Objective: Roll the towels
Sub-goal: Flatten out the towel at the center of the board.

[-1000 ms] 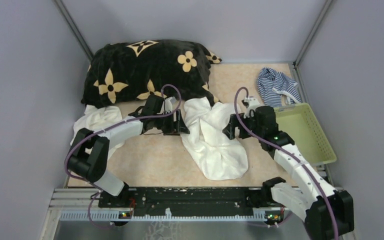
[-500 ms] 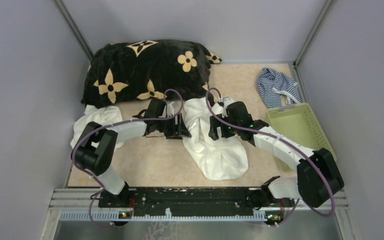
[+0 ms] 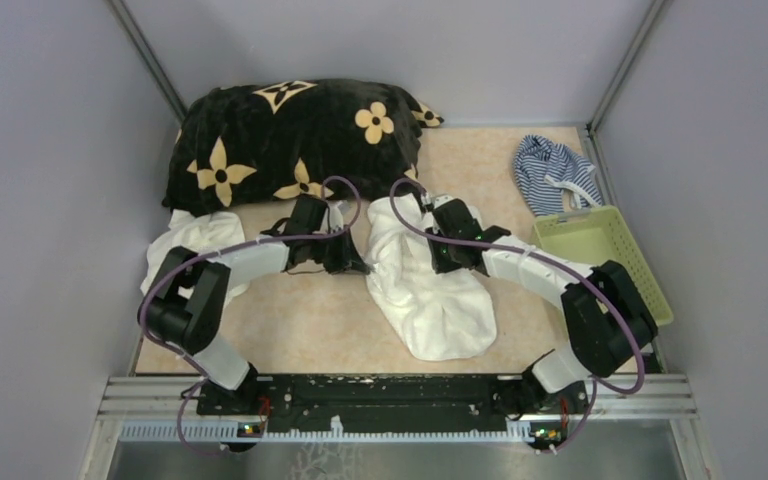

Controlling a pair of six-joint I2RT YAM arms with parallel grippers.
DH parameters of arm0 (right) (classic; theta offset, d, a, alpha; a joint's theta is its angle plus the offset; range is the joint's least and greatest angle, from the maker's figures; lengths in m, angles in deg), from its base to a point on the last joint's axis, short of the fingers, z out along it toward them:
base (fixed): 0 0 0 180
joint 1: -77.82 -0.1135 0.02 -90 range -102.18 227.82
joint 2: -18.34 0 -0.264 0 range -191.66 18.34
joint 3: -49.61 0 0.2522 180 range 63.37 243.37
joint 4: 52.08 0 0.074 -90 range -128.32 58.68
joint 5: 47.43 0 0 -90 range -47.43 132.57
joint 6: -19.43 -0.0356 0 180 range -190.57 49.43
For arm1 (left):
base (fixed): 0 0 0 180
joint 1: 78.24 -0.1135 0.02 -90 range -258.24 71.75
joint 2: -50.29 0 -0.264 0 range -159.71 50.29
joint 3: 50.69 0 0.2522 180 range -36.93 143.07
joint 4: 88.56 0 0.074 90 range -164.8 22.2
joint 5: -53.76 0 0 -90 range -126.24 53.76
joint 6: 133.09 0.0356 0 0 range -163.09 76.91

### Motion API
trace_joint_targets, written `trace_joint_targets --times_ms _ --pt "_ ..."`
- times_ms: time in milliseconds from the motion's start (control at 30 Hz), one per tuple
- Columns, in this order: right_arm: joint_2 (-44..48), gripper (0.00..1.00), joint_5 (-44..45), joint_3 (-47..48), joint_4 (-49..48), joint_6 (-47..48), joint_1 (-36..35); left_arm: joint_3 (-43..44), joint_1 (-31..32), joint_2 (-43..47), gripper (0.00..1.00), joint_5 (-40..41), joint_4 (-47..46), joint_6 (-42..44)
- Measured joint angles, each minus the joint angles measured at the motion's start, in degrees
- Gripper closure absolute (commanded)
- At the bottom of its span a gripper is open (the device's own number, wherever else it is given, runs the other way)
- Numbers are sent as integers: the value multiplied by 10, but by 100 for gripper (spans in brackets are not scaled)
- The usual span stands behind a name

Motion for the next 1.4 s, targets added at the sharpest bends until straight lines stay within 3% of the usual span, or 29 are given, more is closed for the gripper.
trace_joint_targets --times_ms 67,333,433,567,700,833,1000,1233,1300,1400 --pt "2 99 9 3 17 0 11 0 -14 20 100 7 10 0" --pt "98 99 -3 37 69 -11 169 3 -187 193 100 56 67 5" --pt "141 100 -11 60 66 -27 205 19 -210 240 86 78 82 17" --pt "192 100 9 49 65 -75 221 31 -193 252 65 61 82 27" --pt "240 100 30 -24 67 -133 266 25 -117 216 48 59 81 28" --pt "271 100 39 -99 83 -167 299 7 -24 166 39 53 64 21" --pt "278 100 3 -125 70 -182 299 -4 28 99 34 50 34 13" --pt "283 100 -50 -144 43 -189 299 47 71 2 36 87 24 36" --pt "284 100 -59 -149 40 -191 299 66 80 -17 51 100 23 45" --pt "288 100 -67 -153 36 -192 299 88 88 -38 86 115 22 55"
